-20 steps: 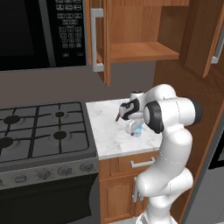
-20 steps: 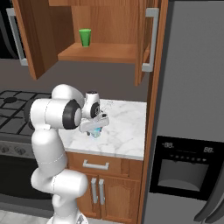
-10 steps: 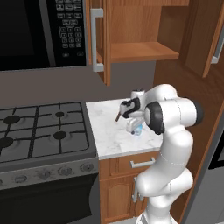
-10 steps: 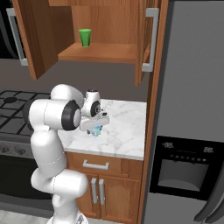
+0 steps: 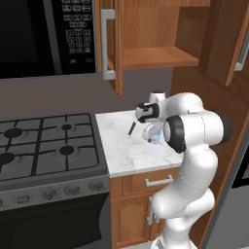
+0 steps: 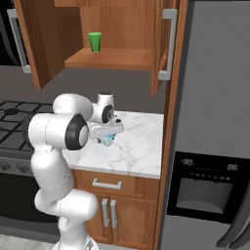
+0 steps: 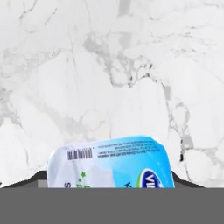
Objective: Pick the bar and yogurt from the counter and place them in the cabinets closest to them.
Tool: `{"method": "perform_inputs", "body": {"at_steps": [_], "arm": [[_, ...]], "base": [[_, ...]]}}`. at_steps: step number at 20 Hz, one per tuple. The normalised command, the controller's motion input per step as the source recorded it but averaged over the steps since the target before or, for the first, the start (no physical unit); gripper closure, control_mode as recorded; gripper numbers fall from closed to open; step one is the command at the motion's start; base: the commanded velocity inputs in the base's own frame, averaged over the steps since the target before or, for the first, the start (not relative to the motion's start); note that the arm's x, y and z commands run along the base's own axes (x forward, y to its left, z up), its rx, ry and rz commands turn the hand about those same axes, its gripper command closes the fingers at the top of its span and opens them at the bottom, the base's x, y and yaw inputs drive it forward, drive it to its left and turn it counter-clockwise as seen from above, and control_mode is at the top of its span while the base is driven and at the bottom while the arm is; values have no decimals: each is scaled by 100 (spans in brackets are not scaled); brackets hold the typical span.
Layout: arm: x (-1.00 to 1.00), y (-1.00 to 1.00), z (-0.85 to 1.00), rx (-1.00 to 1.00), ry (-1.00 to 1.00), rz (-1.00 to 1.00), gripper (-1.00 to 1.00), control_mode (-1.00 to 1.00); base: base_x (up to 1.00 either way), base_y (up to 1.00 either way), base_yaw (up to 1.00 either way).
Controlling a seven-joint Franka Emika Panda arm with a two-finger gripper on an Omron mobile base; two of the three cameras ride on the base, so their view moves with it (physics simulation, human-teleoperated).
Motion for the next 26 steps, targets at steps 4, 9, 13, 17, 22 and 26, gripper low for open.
{"method": "perform_inputs", "body": {"at_steps": [4, 9, 13, 17, 22, 26], "arm": [[-2, 0, 46, 0, -3, -5, 100, -100], [-6, 0, 50, 0, -3, -6, 100, -100], [-4, 0, 56, 0, -2, -5, 100, -100], [0, 0, 56, 0, 0, -7, 100, -100], [-2, 0, 58, 0, 0, -7, 100, -100], [-3, 0, 57, 0, -1, -7, 100, -100]], "base": [[0, 0, 0], [0, 0, 0], [0, 0, 0], [0, 0, 0], [0, 0, 0], [0, 0, 0]]}}
